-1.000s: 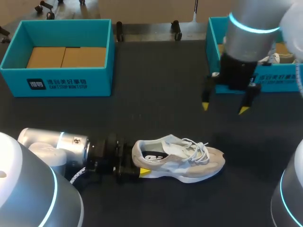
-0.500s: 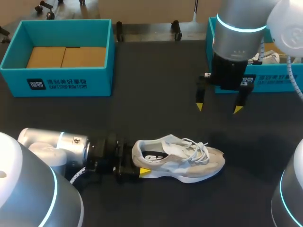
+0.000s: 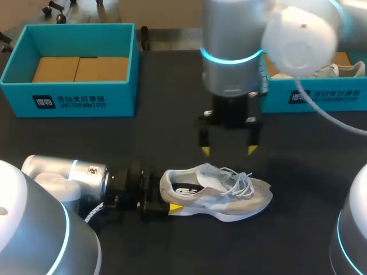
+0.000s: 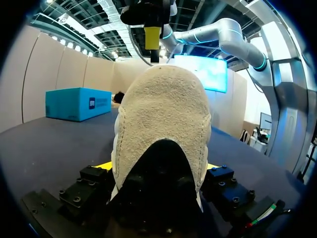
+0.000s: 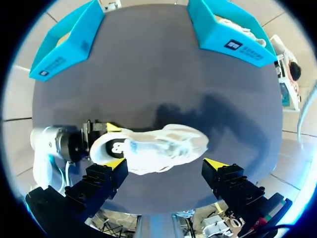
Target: Take the shoe out of the shoebox, open the shoe tongue, remove and reinsert the insole, then place the shoe into the shoebox
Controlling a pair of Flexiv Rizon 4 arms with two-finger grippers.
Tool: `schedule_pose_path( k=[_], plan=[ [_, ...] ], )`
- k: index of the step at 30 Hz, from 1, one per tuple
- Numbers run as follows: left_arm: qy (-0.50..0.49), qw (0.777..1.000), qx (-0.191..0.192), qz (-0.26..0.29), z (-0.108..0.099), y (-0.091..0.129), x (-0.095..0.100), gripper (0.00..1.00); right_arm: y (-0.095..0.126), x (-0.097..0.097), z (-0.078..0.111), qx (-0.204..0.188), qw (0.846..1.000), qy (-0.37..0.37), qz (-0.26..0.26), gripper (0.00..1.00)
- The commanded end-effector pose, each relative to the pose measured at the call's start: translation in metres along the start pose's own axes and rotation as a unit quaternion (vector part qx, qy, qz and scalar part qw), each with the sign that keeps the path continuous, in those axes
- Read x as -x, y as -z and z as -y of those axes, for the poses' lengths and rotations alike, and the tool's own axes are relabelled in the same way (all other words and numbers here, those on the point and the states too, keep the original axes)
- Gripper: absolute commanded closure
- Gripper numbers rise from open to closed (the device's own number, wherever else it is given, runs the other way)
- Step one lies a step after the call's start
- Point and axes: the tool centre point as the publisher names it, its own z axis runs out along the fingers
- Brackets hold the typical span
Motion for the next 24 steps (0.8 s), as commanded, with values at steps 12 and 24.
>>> schedule_pose_path(
  k=[12,24],
  plan=[
    [0.0,1.0,0.001,0.0,0.0,0.001,0.0,1.0,-0.011,-0.056,0.008,-0.002,0.997,-0.015,0.075,0.0],
    [0.0,1.0,0.001,0.0,0.0,0.001,0.0,1.0,-0.036,-0.055,0.007,-0.034,0.991,-0.039,0.122,0.0]
  ],
)
